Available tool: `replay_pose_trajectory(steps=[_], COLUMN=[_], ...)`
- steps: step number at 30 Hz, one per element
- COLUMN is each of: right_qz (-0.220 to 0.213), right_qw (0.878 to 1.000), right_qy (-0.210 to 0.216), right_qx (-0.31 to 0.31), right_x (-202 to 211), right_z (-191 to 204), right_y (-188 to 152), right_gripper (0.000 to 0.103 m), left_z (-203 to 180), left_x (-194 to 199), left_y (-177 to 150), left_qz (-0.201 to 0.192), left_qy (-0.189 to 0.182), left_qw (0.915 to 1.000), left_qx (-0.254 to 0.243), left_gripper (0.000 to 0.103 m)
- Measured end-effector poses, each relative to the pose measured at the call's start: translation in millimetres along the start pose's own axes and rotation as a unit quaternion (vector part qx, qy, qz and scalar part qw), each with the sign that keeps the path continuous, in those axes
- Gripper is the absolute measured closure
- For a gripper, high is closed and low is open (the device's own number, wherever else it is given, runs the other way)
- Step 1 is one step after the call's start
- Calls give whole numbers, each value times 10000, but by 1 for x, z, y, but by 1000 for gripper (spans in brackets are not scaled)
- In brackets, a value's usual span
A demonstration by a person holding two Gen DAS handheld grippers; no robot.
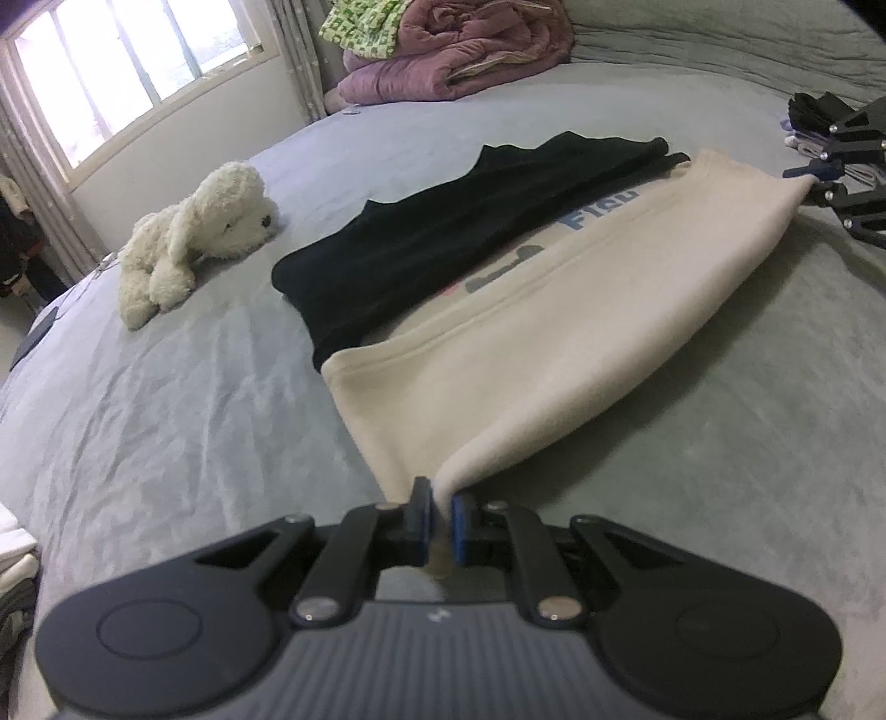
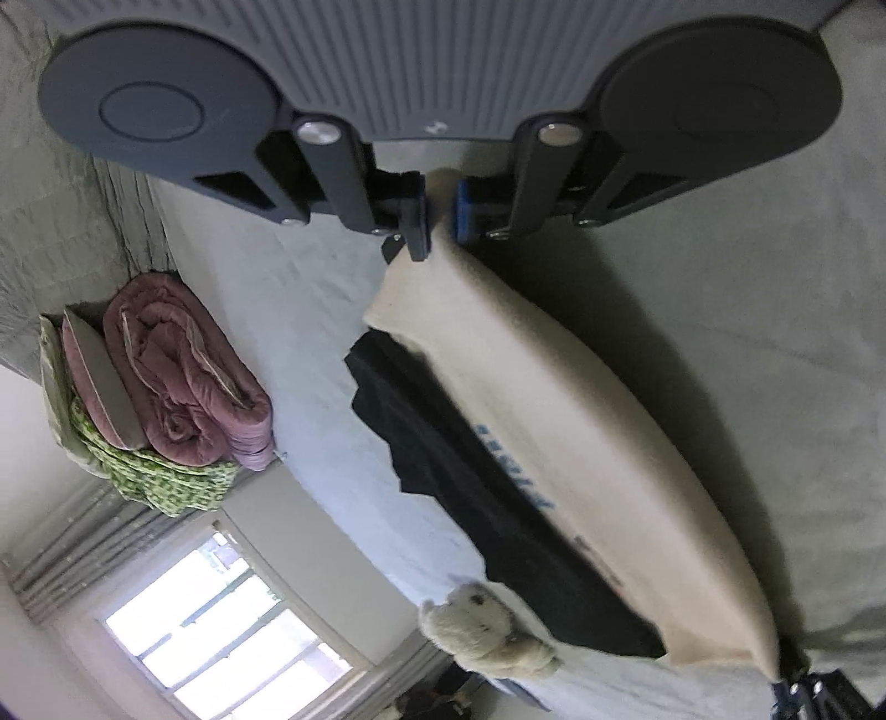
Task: Fold clothes
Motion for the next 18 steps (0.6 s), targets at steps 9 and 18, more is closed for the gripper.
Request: replay_pose_trajectory(steps=[9,18], right_qz=[-268,-147], right_qw=[9972,9973], right_qy=[-80,102], right_qx=[-696,-717], right_x=[17,25], right_z=[-24,-23], right_y=[15,10], right_gripper=[96,98], left_z=[4,-4], left_x=[21,20], left_y=[14,2], left_qz=[-185,47], left_qy=[348,58], left_qw=[9991,9996], left_qx=[171,279], left_gripper=[96,97])
Point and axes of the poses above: each gripper's, at about its wrist camera, not at the fingertips, and x roughly against the way its jaws point, z to its left, y to its top, the point moved 6 cm from there along -x, roughly the way its jaws point, and after that the axes turned 4 degrees about z, right-handed, at the moved point
